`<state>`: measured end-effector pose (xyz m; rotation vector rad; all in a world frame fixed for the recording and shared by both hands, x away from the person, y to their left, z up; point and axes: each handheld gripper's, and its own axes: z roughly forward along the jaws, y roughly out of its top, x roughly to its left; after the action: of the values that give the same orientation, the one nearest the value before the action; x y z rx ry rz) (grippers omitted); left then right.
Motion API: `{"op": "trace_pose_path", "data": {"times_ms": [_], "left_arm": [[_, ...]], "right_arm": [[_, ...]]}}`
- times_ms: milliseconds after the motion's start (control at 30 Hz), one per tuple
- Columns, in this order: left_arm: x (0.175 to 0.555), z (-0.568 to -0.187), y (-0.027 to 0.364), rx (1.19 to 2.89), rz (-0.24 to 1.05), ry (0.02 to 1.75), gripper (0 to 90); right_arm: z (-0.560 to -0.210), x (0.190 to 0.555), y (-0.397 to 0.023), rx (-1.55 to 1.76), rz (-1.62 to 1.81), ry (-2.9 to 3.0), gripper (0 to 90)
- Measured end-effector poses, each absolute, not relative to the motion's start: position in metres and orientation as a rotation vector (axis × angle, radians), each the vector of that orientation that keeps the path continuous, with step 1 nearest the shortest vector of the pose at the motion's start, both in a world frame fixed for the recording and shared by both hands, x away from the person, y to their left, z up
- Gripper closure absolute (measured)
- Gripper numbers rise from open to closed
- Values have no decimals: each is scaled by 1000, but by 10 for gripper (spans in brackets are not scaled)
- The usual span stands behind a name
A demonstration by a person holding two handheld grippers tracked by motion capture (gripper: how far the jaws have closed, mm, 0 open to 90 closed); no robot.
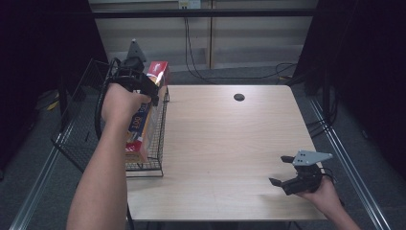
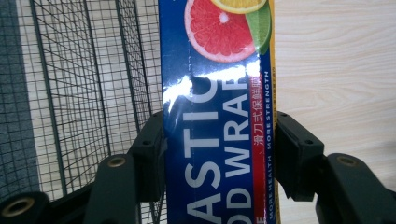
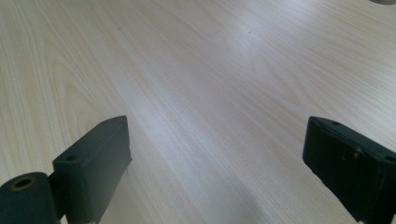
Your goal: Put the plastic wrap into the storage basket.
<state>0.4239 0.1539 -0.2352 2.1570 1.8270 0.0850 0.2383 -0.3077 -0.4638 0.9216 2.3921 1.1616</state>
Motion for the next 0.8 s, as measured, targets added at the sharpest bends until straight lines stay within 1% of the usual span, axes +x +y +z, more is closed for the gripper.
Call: {"op": "trace_pose_path", "data": {"times_ms": [433,800], "left_arm": [[423,-231,170,2131,84,1858,447],[422,-225,180,2122,110,1876,446]], "right_arm": [[-464,238,-308,924,1161,2395,76],[-463,238,-309,929,1161,2393,76]]}}
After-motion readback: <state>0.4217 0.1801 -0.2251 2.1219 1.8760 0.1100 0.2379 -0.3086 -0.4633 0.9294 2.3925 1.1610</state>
